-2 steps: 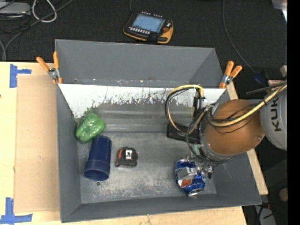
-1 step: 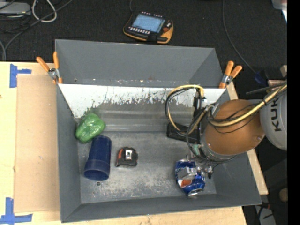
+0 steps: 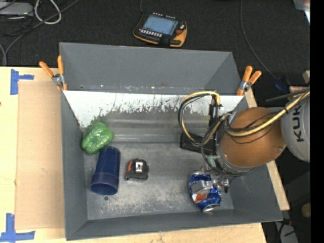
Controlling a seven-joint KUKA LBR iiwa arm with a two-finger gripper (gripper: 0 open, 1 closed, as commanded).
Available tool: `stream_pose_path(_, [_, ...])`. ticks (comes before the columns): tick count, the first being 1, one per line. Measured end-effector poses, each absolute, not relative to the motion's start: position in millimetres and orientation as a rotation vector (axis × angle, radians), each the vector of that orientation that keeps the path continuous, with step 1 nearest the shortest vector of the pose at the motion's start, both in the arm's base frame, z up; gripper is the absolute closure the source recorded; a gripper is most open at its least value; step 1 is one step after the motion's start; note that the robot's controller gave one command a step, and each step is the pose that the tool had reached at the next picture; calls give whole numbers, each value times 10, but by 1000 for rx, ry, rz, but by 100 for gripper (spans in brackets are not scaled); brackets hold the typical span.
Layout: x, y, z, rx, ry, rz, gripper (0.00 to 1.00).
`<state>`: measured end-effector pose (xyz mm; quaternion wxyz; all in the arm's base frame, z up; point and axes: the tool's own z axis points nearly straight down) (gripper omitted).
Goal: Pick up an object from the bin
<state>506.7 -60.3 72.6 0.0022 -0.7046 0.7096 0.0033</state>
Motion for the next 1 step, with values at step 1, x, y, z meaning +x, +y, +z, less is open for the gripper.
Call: stream_pose_path(1, [5068,-595,770,-2208,2228,11,100])
